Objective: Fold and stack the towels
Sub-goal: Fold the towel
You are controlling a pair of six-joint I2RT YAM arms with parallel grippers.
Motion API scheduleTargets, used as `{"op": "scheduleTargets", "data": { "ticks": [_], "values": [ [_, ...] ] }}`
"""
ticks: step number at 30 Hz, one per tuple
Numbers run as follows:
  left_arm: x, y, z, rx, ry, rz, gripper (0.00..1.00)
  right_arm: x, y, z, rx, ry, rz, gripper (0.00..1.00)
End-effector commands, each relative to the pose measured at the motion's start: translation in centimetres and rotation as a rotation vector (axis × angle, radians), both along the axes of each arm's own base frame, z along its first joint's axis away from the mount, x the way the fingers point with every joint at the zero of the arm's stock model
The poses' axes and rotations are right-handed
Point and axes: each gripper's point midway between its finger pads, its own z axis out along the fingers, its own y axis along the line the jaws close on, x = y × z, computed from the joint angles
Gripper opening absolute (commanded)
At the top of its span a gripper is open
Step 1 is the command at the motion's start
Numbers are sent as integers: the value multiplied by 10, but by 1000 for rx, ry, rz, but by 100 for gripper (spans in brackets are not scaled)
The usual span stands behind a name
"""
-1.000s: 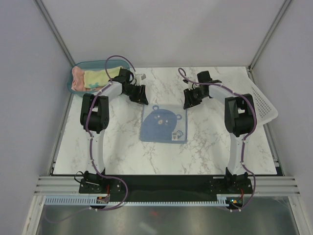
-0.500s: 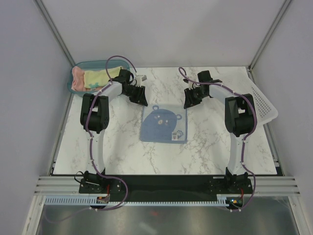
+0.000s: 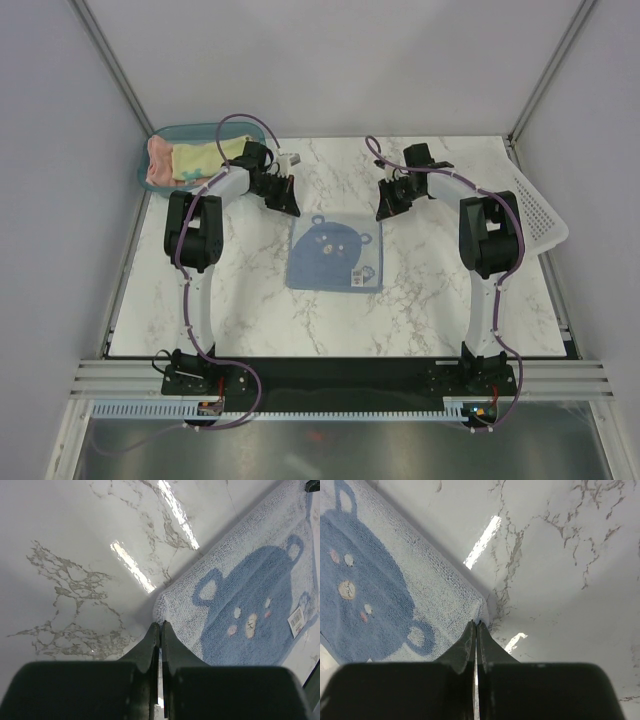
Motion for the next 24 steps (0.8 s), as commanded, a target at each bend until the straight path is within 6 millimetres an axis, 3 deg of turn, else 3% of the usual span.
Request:
{"op": "scheduleTargets", "data": {
  "ticks": [1, 4, 9, 12, 15, 22, 23, 24],
  "values": [
    [11, -7, 34, -32, -79, -20, 2, 18, 3, 26, 28, -78, -12, 0],
    [13, -8, 55, -32, -128, -10, 2, 24, 1, 42, 22, -130, -56, 0],
    [6, -11, 72, -47, -158, -7, 2, 21, 0, 60, 36, -182, -72, 0],
    [0, -11, 72, -28, -165, -1, 2, 20, -1, 76, 42, -222, -85, 0],
    [-12, -9, 67, -14, -161, 7, 2, 13, -2, 79, 37, -232, -93, 0],
    [-30, -5, 83, -9, -220, 32, 2, -8, 0, 86, 20, -269, -102, 0],
    [-32, -4, 92, -9, -241, 44, 2, -10, 2, 94, 34, -292, -113, 0],
    [-39, -4, 89, -10, -232, 42, 2, -19, 0, 86, 33, -272, -120, 0]
  ]
}}
